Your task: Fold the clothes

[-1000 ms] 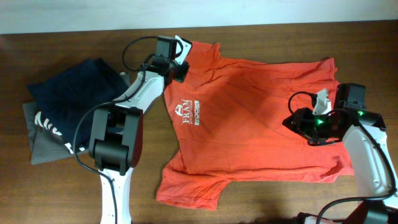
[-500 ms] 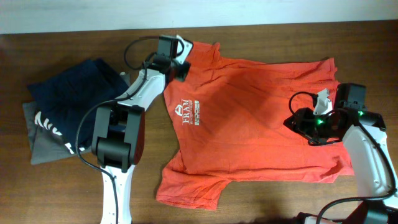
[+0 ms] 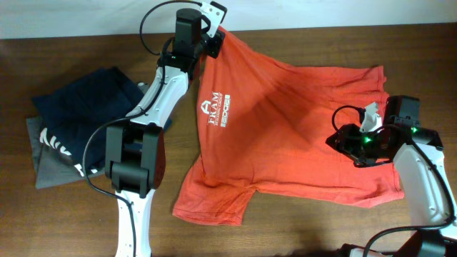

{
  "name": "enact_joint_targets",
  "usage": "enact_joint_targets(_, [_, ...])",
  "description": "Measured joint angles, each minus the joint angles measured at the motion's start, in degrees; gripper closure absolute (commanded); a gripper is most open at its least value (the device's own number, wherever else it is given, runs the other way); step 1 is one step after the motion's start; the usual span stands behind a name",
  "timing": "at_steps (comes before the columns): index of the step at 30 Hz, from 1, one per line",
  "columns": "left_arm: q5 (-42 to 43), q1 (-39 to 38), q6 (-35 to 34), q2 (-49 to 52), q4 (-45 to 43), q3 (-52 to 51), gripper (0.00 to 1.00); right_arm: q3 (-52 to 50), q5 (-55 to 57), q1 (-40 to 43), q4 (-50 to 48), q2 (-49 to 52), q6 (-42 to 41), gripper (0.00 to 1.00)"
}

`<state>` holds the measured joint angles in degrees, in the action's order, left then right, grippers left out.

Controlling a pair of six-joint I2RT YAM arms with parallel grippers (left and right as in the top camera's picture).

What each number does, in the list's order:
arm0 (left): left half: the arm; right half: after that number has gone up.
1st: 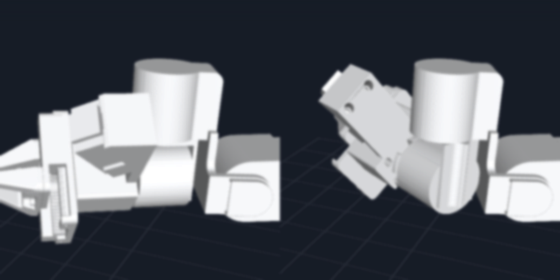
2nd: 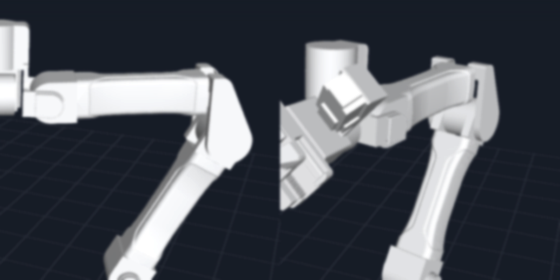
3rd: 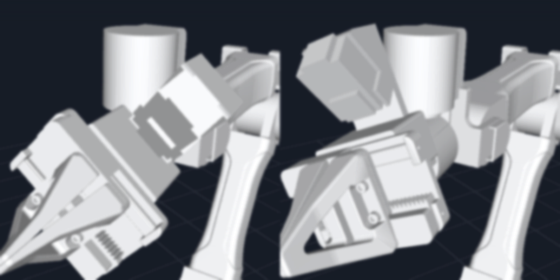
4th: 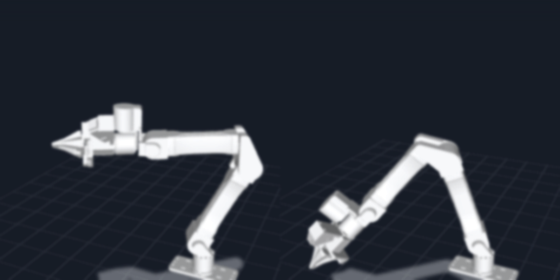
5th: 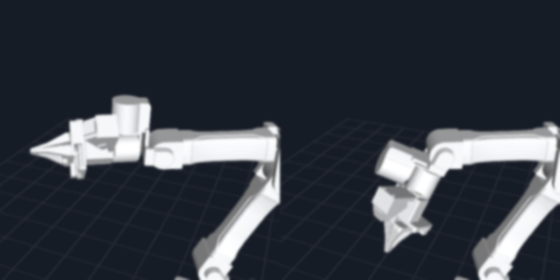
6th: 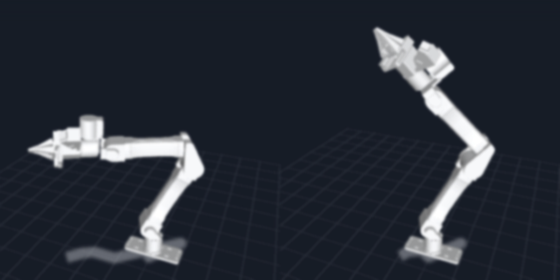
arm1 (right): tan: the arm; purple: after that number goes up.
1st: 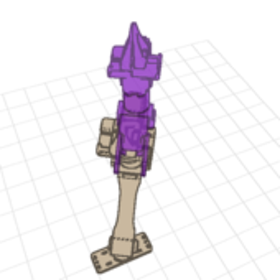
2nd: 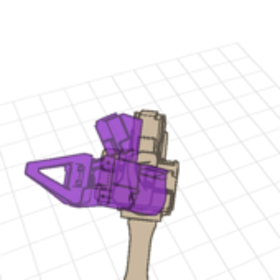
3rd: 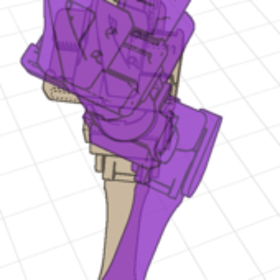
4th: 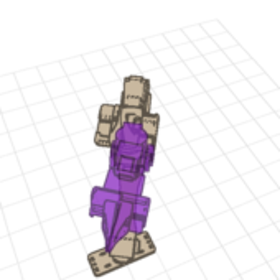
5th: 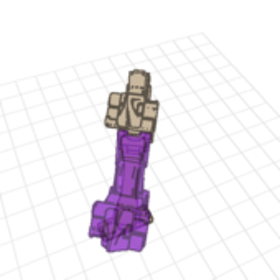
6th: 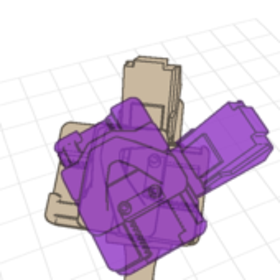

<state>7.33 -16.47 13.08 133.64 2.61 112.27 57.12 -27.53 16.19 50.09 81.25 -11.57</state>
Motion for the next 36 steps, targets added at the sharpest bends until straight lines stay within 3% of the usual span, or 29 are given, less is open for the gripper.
enact_joint_targets(10, [0.00,0.17,-1.62,0.00,-7.58,0.00,1.00,0.00,2.12,0.00,-0.07,0.00,-0.02,0.49])
enact_joint_targets(12, [0.00,0.37,-2.05,0.00,-7.58,0.00,0.94,0.00,2.25,0.00,-0.11,0.00,-0.07,0.49])
enact_joint_targets(13, [0.00,0.52,-2.16,0.00,-7.15,0.00,0.84,0.00,2.25,0.00,-0.24,0.00,-0.04,0.49])
enact_joint_targets(17, [-0.04,1.42,-3.34,0.00,-6.49,0.02,0.18,0.00,2.38,0.00,-0.50,0.00,-0.04,0.49])
enact_joint_targets(19, [-0.04,2.23,-4.44,0.00,-5.75,0.20,0.08,0.00,2.67,0.00,-0.52,0.00,-0.02,0.49])
enact_joint_targets(23, [0.02,4.70,-7.63,0.00,3.82,2.54,0.04,0.00,2.89,0.00,-0.33,0.00,-0.04,0.48])
enact_joint_targets(31, [4.35,9.27,-10.40,0.00,40.35,5.66,0.05,0.00,3.08,0.00,0.63,0.00,-0.02,0.43])
enact_joint_targets(34, [5.38,9.03,-10.91,0.00,52.92,5.55,0.11,0.00,3.10,0.00,0.66,0.00,-0.07,0.41])
enact_joint_targets(36, [5.90,8.74,-11.19,0.00,59.93,5.62,0.21,0.00,3.10,0.00,0.68,0.00,-0.09,0.40])
